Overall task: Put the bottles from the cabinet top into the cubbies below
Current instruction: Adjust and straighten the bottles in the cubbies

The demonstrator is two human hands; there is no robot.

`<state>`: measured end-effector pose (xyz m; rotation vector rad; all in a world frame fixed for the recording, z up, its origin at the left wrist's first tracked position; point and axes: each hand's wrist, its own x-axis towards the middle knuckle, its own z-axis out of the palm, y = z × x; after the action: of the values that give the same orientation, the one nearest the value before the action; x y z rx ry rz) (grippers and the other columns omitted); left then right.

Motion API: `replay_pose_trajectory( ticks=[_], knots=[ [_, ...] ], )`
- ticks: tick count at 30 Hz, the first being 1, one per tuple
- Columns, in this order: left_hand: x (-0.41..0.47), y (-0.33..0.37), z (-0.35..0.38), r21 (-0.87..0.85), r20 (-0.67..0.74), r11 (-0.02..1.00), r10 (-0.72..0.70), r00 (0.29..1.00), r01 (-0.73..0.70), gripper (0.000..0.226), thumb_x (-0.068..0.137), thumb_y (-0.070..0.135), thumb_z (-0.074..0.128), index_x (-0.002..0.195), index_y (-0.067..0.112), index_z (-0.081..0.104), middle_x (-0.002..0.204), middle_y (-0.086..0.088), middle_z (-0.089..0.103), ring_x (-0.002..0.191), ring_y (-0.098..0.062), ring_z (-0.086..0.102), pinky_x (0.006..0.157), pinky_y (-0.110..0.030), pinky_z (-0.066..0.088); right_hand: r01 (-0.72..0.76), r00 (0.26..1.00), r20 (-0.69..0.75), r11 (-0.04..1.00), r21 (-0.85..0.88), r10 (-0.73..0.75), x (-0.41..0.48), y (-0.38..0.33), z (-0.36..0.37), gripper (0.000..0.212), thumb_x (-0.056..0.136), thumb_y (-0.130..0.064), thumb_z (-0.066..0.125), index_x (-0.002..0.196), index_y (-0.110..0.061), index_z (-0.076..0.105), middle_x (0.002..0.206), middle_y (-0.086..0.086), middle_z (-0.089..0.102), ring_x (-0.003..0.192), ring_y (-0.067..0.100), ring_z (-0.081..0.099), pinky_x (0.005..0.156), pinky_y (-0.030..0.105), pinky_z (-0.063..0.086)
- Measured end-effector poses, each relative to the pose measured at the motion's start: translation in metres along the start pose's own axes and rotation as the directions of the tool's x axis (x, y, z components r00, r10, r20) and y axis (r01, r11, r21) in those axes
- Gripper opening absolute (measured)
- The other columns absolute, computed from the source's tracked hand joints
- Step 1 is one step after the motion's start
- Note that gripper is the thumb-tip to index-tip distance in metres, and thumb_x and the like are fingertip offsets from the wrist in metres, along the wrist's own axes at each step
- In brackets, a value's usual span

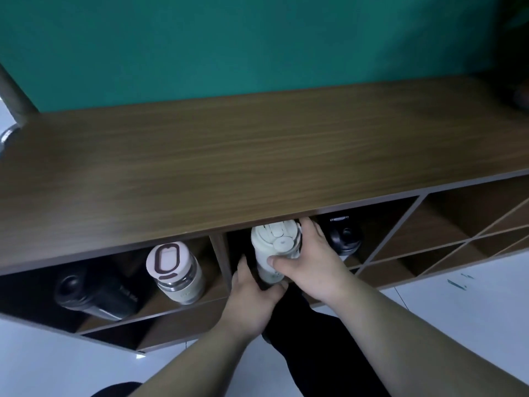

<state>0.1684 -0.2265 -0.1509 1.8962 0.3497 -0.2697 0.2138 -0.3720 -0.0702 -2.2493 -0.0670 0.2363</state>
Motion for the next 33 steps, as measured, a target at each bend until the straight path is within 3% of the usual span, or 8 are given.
replay_pose_trajectory(
  ticks=[6,11,26,29,33],
  knots=[
    [0.015,0.004,-0.001,0.020,-0.035,0.996,0.090,0.995,-0.090,0.084,0.084,0.038,0.083,0.153,0.038,0.035,0.135,0.016,0.057,0.129,-0.008,0.054,0.106,-0.031,0.044,-0.020,1.000,-0.018,0.998,0.060,0.022,0.014,0.006,0.011,0.059,0.068,-0.041,0.083,0.115,-0.029,0.049,0.122,-0.012,0.049,0.111,0.006,0.056,0.089,0.025,0.044],
    [0.022,0.003,0.004,0.043,-0.052,0.995,0.093,0.994,-0.091,0.072,0.088,0.047,0.074,0.151,0.037,0.040,0.145,0.008,0.058,0.132,-0.013,0.057,0.108,-0.036,0.047,0.006,1.000,-0.024,0.998,0.063,-0.004,0.016,0.013,0.012,0.058,0.066,-0.039,0.081,0.115,-0.030,0.053,0.118,-0.012,0.054,0.107,0.004,0.060,0.095,0.034,0.051],
    [0.020,0.005,0.000,0.091,-0.022,0.992,0.094,0.995,-0.092,0.068,0.092,0.047,0.069,0.153,0.032,0.041,0.147,0.006,0.058,0.133,-0.014,0.056,0.104,-0.032,0.044,0.014,0.998,-0.054,0.998,0.055,-0.011,0.013,0.013,0.015,0.061,0.064,-0.042,0.081,0.118,-0.036,0.053,0.117,-0.017,0.053,0.107,0.001,0.060,0.095,0.032,0.051],
    [0.014,0.007,-0.005,0.104,-0.001,0.993,0.049,0.999,-0.049,0.084,0.080,0.063,0.067,0.154,0.033,0.040,0.148,0.006,0.058,0.134,-0.017,0.058,0.112,-0.042,0.048,0.023,1.000,-0.016,1.000,0.005,-0.023,0.008,0.009,0.012,0.067,0.060,-0.041,0.083,0.118,-0.038,0.047,0.120,-0.018,0.047,0.114,0.003,0.054,0.092,0.025,0.044],
    [0.002,-0.001,-0.021,0.189,0.186,0.982,-0.068,0.980,0.032,0.062,0.086,0.055,0.069,0.141,0.029,0.055,0.136,0.006,0.068,0.122,-0.014,0.065,0.109,-0.036,0.050,0.146,0.972,-0.148,0.965,-0.217,-0.181,-0.019,-0.004,0.005,0.068,0.068,-0.039,0.078,0.127,-0.029,0.047,0.125,-0.012,0.044,0.124,0.011,0.047,0.100,0.030,0.043]
  ],
)
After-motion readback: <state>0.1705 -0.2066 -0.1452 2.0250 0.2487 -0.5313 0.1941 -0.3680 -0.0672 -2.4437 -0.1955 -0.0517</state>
